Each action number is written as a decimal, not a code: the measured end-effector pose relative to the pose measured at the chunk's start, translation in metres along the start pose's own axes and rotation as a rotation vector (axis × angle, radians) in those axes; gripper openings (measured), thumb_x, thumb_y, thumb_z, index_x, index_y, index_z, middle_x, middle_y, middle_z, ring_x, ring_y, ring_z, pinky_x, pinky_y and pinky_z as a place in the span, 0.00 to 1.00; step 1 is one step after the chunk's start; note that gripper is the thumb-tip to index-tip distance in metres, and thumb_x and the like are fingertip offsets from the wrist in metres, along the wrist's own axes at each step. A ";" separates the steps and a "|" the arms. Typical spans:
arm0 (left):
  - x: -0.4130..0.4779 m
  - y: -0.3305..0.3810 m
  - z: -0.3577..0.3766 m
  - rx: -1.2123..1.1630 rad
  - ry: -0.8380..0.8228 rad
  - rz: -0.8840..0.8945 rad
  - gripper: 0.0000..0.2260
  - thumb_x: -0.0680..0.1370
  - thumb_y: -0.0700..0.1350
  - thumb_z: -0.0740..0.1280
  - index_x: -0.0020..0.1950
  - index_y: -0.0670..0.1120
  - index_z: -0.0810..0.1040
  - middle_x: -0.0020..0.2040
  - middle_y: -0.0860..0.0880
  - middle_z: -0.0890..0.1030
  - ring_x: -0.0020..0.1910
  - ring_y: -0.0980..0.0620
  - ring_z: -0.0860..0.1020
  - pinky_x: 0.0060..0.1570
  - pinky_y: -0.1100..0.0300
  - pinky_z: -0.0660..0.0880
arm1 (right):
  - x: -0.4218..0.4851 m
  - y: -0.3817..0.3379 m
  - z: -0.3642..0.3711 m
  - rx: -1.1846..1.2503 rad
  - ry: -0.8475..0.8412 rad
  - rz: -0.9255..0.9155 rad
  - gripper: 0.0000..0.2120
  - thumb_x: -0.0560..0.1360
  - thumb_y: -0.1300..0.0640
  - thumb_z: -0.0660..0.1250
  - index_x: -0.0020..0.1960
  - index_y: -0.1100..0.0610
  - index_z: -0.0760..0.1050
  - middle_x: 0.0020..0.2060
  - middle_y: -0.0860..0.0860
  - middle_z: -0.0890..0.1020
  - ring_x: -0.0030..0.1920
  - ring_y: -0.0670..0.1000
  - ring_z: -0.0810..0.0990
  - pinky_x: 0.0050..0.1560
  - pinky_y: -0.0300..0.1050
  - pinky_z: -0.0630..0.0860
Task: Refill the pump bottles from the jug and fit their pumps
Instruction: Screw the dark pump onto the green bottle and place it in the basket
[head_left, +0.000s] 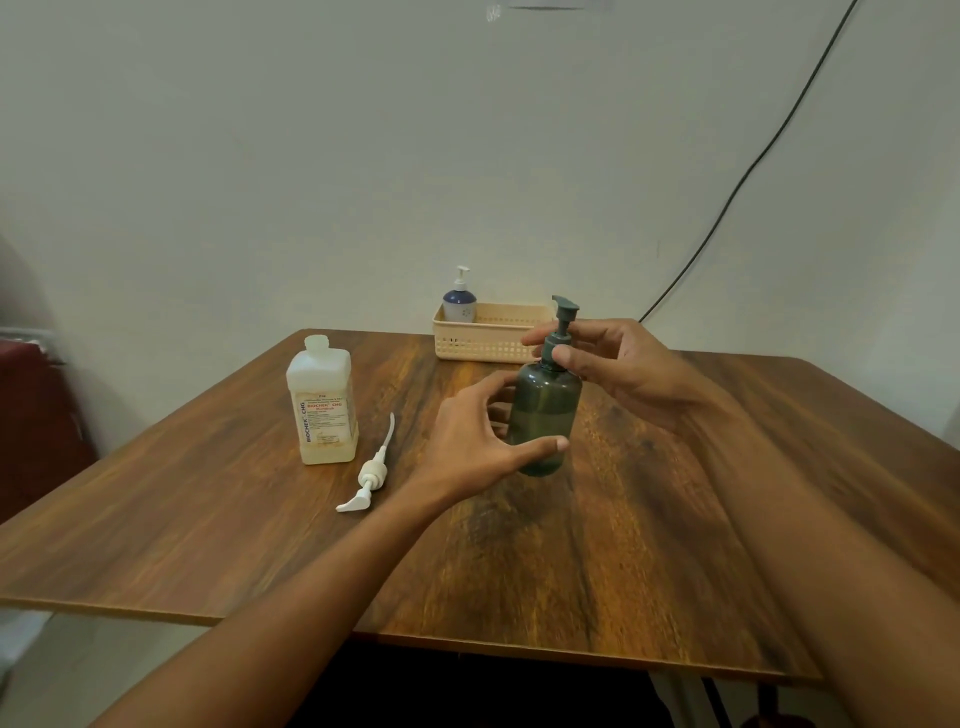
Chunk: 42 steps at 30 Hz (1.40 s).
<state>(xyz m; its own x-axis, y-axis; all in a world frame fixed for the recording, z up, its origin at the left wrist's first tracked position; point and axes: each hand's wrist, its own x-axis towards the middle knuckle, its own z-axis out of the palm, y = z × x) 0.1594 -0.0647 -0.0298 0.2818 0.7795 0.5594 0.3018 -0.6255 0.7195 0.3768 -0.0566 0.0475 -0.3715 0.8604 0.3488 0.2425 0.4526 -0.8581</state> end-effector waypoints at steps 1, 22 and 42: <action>0.000 0.000 0.000 -0.001 -0.001 0.002 0.39 0.65 0.69 0.76 0.72 0.55 0.73 0.60 0.61 0.79 0.55 0.63 0.80 0.47 0.72 0.78 | 0.001 0.000 -0.001 -0.014 0.003 0.000 0.17 0.78 0.51 0.72 0.64 0.56 0.84 0.63 0.50 0.86 0.67 0.51 0.82 0.66 0.51 0.81; -0.005 -0.008 0.004 -0.008 0.038 -0.014 0.38 0.65 0.68 0.77 0.71 0.56 0.74 0.61 0.59 0.81 0.54 0.65 0.80 0.48 0.73 0.77 | 0.000 0.007 0.014 0.068 0.082 0.026 0.26 0.75 0.49 0.77 0.69 0.58 0.79 0.64 0.53 0.84 0.67 0.55 0.82 0.67 0.55 0.80; -0.006 0.001 0.000 0.035 0.010 0.008 0.35 0.68 0.60 0.80 0.72 0.52 0.74 0.62 0.54 0.81 0.55 0.59 0.81 0.51 0.64 0.82 | -0.003 0.000 -0.003 -0.102 0.022 -0.008 0.18 0.76 0.49 0.75 0.62 0.56 0.85 0.60 0.49 0.87 0.65 0.50 0.83 0.66 0.50 0.80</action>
<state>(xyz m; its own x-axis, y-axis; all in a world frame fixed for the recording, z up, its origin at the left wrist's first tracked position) 0.1584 -0.0704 -0.0323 0.2747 0.7749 0.5692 0.3311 -0.6320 0.7006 0.3803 -0.0585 0.0478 -0.3545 0.8613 0.3641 0.3303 0.4796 -0.8130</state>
